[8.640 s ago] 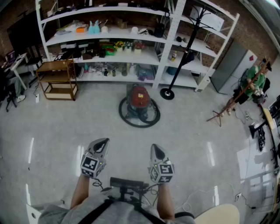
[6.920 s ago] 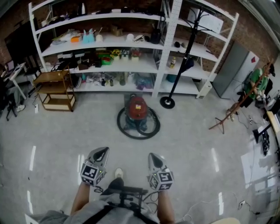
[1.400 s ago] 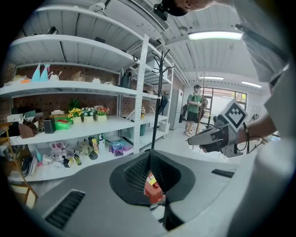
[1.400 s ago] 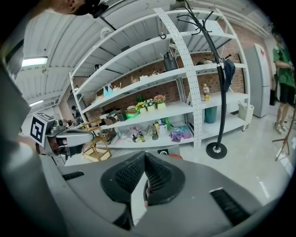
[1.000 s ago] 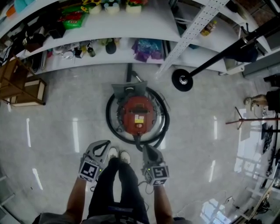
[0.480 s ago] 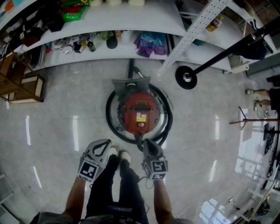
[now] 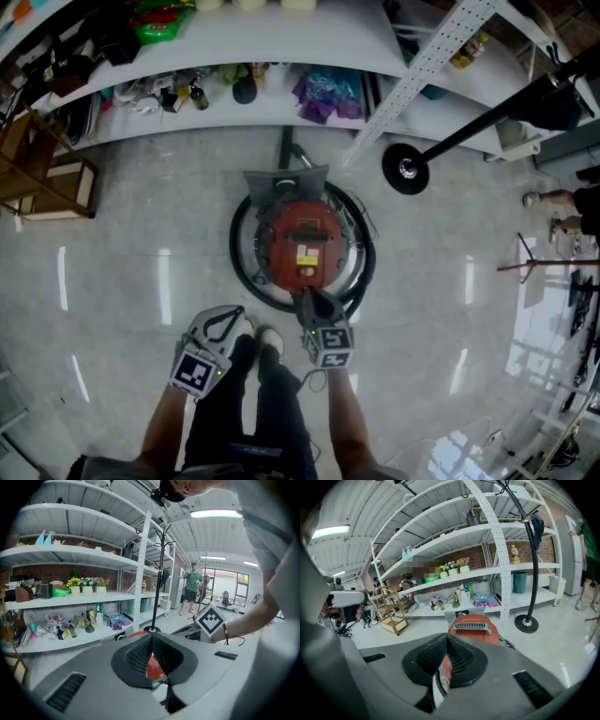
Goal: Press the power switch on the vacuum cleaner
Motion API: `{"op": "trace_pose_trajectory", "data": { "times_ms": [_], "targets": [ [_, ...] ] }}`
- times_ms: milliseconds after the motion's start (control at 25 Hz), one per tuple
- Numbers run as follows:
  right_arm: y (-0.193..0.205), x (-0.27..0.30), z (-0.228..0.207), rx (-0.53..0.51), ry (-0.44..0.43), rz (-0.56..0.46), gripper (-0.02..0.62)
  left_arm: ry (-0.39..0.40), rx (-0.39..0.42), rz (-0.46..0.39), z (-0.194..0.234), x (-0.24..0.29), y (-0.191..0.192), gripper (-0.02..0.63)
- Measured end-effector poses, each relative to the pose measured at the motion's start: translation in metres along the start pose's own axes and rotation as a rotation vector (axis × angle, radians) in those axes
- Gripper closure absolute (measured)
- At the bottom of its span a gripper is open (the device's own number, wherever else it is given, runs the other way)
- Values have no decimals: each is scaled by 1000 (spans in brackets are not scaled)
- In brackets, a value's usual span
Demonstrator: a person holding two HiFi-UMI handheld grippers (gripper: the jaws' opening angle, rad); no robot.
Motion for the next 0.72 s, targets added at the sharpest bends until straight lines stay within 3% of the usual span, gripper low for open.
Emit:
{"op": "trace_pose_trajectory", "data": {
  "times_ms": [160, 400, 720],
  "targets": [
    [11, 22, -7, -5, 10, 28, 583, 6, -2, 0, -1, 1, 1, 598],
    [26, 46, -18, 72, 2, 49, 583, -2, -8, -8, 2, 1, 4, 598],
    [48, 71, -23, 68, -3, 85, 583, -11, -11, -4, 5, 3, 12, 598]
  ]
}}
Point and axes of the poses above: the fingertips, and each gripper's own axes: x forward along the fingers, z to its left, y out of its underside, the point moved 2 cm from there along -x, backward along the fingers, and after that the axes turned 5 degrees about y, right-handed, at the moved point
